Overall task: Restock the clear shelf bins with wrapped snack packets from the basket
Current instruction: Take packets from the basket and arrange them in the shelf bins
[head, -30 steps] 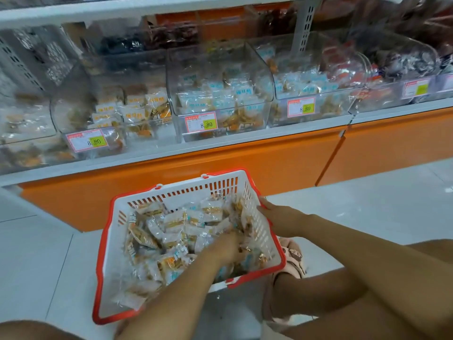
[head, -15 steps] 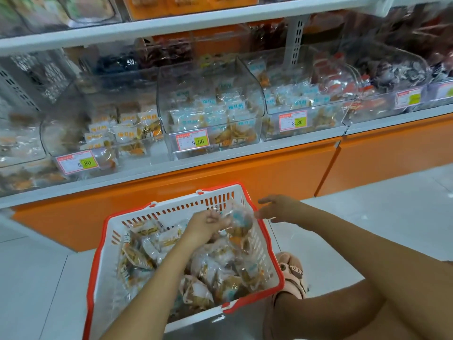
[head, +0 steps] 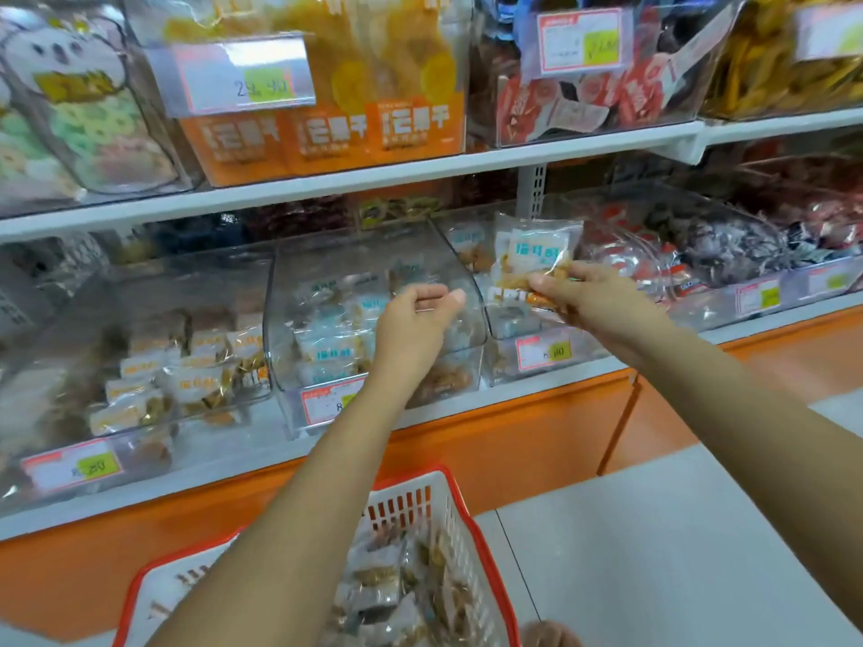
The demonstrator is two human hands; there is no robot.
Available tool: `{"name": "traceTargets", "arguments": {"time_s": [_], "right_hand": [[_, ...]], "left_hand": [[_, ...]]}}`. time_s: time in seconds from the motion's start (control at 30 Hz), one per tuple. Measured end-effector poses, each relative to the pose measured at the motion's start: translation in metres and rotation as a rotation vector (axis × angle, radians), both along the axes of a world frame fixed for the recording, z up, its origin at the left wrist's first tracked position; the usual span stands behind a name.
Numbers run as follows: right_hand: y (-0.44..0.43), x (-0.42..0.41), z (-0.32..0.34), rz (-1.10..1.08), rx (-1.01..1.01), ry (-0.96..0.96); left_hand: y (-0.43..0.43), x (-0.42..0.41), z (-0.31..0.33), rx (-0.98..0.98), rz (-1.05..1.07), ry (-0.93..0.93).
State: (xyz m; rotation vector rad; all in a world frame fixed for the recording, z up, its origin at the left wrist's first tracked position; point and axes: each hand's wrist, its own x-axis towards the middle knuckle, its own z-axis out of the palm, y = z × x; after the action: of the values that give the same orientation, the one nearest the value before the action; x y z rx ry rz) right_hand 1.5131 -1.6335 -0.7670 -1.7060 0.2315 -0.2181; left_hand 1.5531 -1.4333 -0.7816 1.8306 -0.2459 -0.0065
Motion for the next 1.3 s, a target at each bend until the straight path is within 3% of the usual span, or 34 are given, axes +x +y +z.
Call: {"name": "traceTargets", "arguments": {"time_s": [0.1,0.2,0.27,0.43,0.63,0.87,1.03,1.13,1.3], "right_hand": [[-0.039,0.043,0.007,-0.121,-0.055,0.001],[-0.065,0.093,-0.001,-0.2,-0.087,0.063],[-0.08,0.128,-0.01,-0.205,-0.146,0.095],[-0.094,0.194,-0.021,-0.055,-0.497,0.099],[-0.116,0.223,-0.046,-0.017,-0.474,0.157],[-0.113,0.232,-0.056,-0.034,-0.254,0.127],[-0.104,0.242,-0.055,-0.112,-0.49,0.075],[-0.101,0.243,-0.055,-0.24,-0.593,0.055],[-0.09,0.239,-0.058,-0.262,-0.567,0.087]], "left_hand": [[-0.029,0.041,0.012,0.169,-0.002,-0.137],[-0.054,0.072,0.018,0.491,-0.091,-0.406],[-0.07,0.093,0.017,0.718,-0.22,-0.477],[-0.101,0.148,0.014,1.062,-0.424,-0.371],[-0.127,0.172,0.016,1.422,-0.538,-0.279],[-0.134,0.176,0.008,1.508,-0.375,-0.309],[-0.139,0.176,0.006,1.551,-0.298,-0.287],[-0.138,0.178,0.006,1.465,-0.295,-0.327],[-0.137,0.182,0.005,1.378,-0.351,-0.333]]}}
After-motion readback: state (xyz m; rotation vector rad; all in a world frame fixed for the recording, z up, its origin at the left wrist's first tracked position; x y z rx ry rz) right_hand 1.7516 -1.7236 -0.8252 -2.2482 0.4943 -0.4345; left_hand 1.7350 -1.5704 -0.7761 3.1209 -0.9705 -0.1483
